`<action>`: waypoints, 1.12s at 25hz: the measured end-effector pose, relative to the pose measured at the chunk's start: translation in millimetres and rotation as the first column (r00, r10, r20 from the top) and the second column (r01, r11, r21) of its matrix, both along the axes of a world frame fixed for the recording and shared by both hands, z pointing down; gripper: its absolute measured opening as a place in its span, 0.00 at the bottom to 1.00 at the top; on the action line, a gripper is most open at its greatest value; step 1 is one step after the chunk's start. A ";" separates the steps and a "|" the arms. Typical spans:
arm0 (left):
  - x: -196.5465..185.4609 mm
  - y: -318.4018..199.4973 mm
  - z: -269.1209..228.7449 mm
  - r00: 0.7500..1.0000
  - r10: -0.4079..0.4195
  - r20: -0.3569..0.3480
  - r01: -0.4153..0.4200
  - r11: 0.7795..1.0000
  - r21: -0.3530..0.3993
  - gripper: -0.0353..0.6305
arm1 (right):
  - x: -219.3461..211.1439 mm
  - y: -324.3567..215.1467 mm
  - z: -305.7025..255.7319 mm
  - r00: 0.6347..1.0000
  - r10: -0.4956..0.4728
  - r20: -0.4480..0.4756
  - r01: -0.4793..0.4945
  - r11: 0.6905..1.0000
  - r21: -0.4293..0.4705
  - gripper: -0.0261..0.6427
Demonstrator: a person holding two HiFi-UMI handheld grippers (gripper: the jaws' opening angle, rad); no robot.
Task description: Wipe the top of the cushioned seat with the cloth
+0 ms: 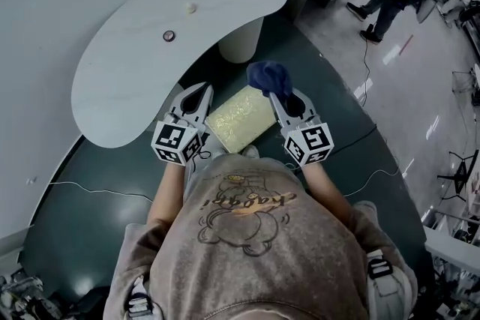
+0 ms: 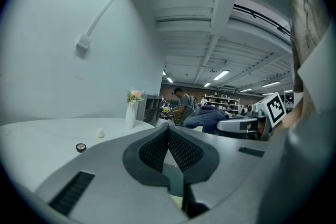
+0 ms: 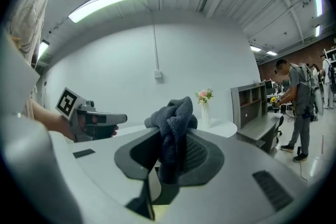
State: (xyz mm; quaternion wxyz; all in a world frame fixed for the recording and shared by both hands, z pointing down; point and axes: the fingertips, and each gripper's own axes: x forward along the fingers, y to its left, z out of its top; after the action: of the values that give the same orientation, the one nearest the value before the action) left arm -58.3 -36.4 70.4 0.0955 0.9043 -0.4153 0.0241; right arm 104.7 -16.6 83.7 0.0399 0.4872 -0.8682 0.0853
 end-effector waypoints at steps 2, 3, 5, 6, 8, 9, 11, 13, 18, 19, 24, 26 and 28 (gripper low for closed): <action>-3.3 -1.2 10.1 1.000 -0.004 0.008 0.004 1.000 -0.012 0.08 | 3.6 -3.2 7.0 1.000 0.012 -0.011 -0.012 1.000 -0.005 0.18; -5.2 -1.0 13.7 1.000 -0.009 0.008 0.009 1.000 -0.019 0.08 | 6.2 -4.4 8.9 1.000 0.019 -0.015 -0.019 1.000 -0.006 0.18; -9.5 -0.5 18.0 1.000 -0.027 0.011 0.027 0.999 -0.031 0.08 | 11.5 -6.3 10.8 0.999 0.032 -0.020 -0.032 0.999 -0.011 0.18; -11.9 -0.5 19.1 0.999 -0.037 0.012 0.038 0.999 -0.036 0.08 | 13.6 -6.9 11.9 0.999 0.036 -0.022 -0.036 0.999 -0.015 0.18; -17.2 -0.3 21.3 0.998 -0.057 0.010 0.057 0.997 -0.045 0.08 | 15.7 -6.2 15.2 0.999 0.038 -0.030 -0.039 0.999 -0.022 0.18; -20.0 0.4 22.4 0.998 -0.065 0.008 0.065 0.997 -0.048 0.08 | 15.6 -4.6 17.0 0.999 0.037 -0.034 -0.038 0.999 -0.024 0.18; -25.4 2.6 23.4 0.997 -0.079 0.003 0.079 0.996 -0.053 0.08 | 13.7 -0.6 19.7 0.999 0.035 -0.040 -0.036 0.999 -0.025 0.18; -29.5 4.9 23.9 0.996 -0.087 -0.002 0.086 0.995 -0.057 0.08 | 11.5 3.1 22.4 0.999 0.034 -0.041 -0.035 0.999 -0.028 0.18; -31.3 15.1 25.2 0.995 -0.094 -0.012 0.093 0.993 -0.066 0.07 | 11.5 15.4 25.9 0.999 0.037 -0.037 -0.038 0.999 -0.034 0.18; -31.5 16.4 24.1 0.995 -0.095 -0.017 0.094 0.993 -0.070 0.08 | 11.9 16.7 24.6 0.999 0.040 -0.034 -0.041 0.999 -0.035 0.18; -31.1 18.0 20.2 0.993 -0.097 -0.066 0.090 0.991 -0.102 0.08 | 11.5 18.1 22.7 0.999 0.042 -0.026 -0.043 0.998 -0.041 0.18; -30.4 18.9 19.7 0.993 -0.096 -0.068 0.089 0.991 -0.103 0.08 | 11.4 18.9 23.6 0.999 0.042 -0.024 -0.043 0.998 -0.044 0.18; -29.5 20.5 19.9 0.994 -0.093 -0.060 0.087 0.991 -0.101 0.08 | 12.0 21.2 23.7 0.999 0.045 -0.021 -0.046 0.998 -0.047 0.18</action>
State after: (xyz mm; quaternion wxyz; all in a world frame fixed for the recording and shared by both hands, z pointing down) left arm -87.8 -15.9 90.3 0.1542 0.8792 -0.4507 0.0110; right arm 116.7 4.5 107.4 0.0583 0.5067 -0.8541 0.1018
